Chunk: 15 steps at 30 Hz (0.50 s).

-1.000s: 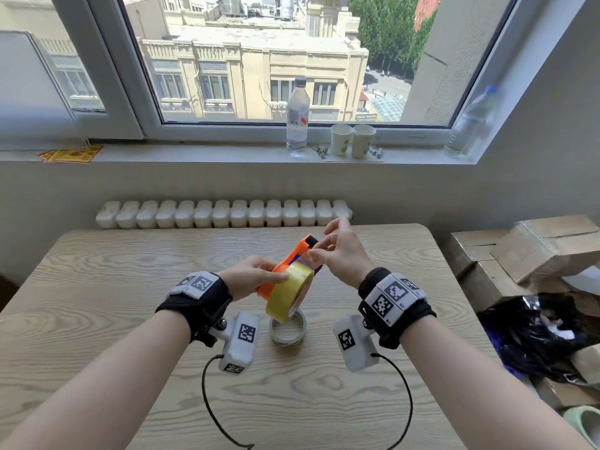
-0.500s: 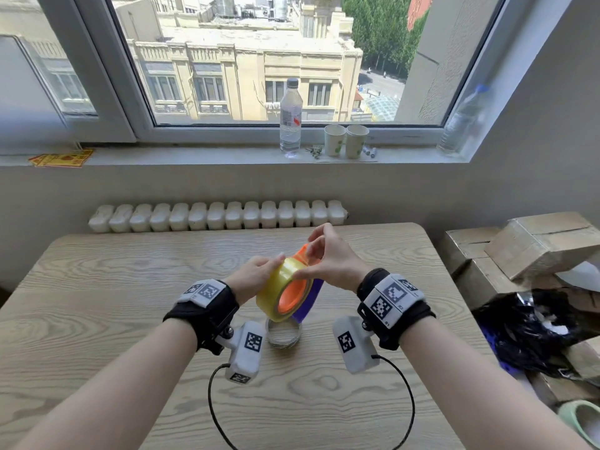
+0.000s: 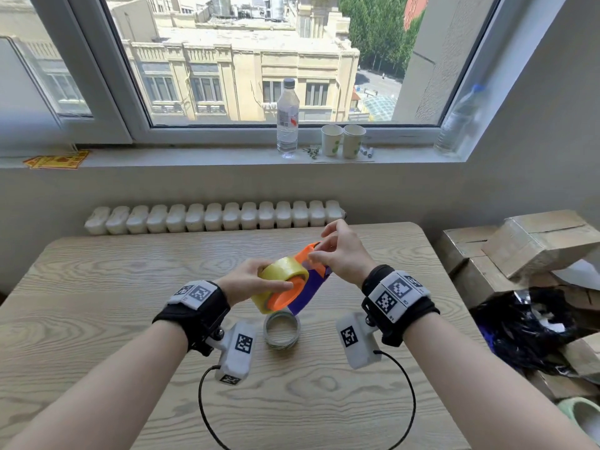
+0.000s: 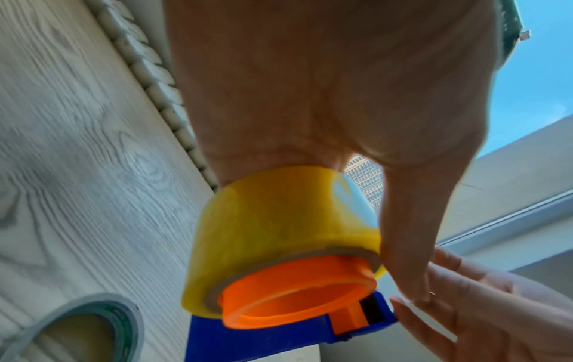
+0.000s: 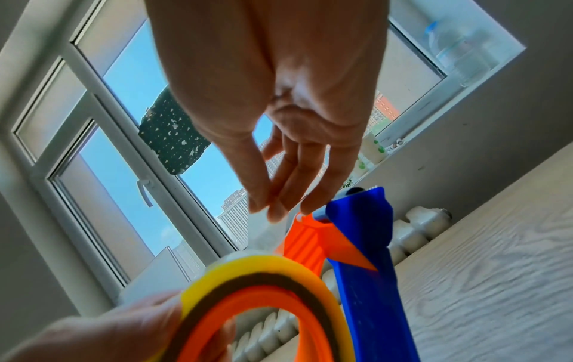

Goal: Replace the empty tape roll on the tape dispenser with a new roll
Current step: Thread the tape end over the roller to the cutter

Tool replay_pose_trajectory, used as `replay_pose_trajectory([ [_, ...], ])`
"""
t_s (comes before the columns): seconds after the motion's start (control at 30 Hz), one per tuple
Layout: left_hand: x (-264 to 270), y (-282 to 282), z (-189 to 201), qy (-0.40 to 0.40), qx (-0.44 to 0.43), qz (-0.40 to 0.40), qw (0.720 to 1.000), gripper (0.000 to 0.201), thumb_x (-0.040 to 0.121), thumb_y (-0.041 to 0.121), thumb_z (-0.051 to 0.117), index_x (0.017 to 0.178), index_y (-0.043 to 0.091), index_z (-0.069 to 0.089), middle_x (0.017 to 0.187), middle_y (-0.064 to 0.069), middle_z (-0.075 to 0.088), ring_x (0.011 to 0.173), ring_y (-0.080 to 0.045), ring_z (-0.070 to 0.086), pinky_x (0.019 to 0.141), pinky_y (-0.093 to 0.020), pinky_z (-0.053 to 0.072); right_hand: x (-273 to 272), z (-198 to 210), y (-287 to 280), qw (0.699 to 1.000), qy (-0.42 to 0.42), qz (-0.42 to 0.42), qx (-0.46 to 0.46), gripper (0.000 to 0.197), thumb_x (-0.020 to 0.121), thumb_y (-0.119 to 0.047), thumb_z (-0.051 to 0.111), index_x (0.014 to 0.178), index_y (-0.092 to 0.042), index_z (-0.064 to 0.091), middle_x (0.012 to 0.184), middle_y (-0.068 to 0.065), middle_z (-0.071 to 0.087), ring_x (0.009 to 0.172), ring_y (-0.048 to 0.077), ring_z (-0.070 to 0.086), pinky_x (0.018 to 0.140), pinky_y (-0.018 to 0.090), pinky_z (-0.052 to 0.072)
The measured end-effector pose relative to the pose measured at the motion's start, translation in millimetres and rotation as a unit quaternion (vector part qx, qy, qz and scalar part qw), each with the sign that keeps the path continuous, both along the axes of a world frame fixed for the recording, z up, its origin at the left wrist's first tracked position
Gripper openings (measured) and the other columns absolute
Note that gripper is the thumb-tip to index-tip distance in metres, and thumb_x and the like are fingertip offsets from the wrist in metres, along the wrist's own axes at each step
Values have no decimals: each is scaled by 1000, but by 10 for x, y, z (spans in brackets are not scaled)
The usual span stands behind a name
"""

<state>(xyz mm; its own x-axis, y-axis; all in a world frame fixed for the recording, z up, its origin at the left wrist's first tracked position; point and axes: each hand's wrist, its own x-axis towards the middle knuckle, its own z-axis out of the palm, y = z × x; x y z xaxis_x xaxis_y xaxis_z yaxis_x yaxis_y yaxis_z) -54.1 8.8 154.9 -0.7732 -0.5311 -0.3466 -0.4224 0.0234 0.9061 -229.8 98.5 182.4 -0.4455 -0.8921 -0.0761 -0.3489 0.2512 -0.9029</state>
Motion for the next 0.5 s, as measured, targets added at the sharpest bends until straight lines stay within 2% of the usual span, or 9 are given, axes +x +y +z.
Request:
replay_pose_trajectory([
  [0.07,-5,-1,-3,-9,-16,-7,1000,13,75,23,74,85,24,66,84,1,70,77,-12,65,73,-22,51,-22,-3,0,999,-20,-25,1,40,73,0,71,91,-16,40,73,10,64,67,23,61,62,48,55],
  [0.13,-17,-9,-20,-13,-26,6,1000,11,75,26,74,81,28,65,81,5,70,75,-10,65,71,-21,52,-37,19,-7,998,-46,-41,0,40,76,0,70,98,-12,39,76,10,61,70,27,61,67,51,56],
  [0.27,-2,-38,-43,-14,-31,39,999,12,72,31,76,75,30,65,72,11,69,67,-4,65,57,-14,48,-68,46,-21,997,-72,-39,-1,41,77,2,69,101,-10,37,77,9,58,75,24,62,73,45,58],
  [0.3,4,-38,-35,-11,-20,40,999,15,69,35,77,76,27,66,71,9,69,66,-7,65,58,-16,48,-78,41,-18,996,-75,-45,0,41,78,3,69,101,-10,37,77,9,57,74,22,62,71,42,58],
  [0.4,26,-64,-44,25,45,61,997,45,49,44,74,81,13,69,73,-2,69,71,-19,62,65,-25,45,-105,0,-23,994,-86,-69,0,42,77,4,69,100,-10,37,78,11,58,69,20,61,66,37,57],
  [0.5,24,-70,-46,30,45,70,996,39,52,43,72,80,16,69,74,-1,69,72,-19,61,65,-24,45,-117,-10,-30,995,-66,-74,0,43,75,0,72,100,-11,37,79,12,62,74,26,63,73,44,56],
])
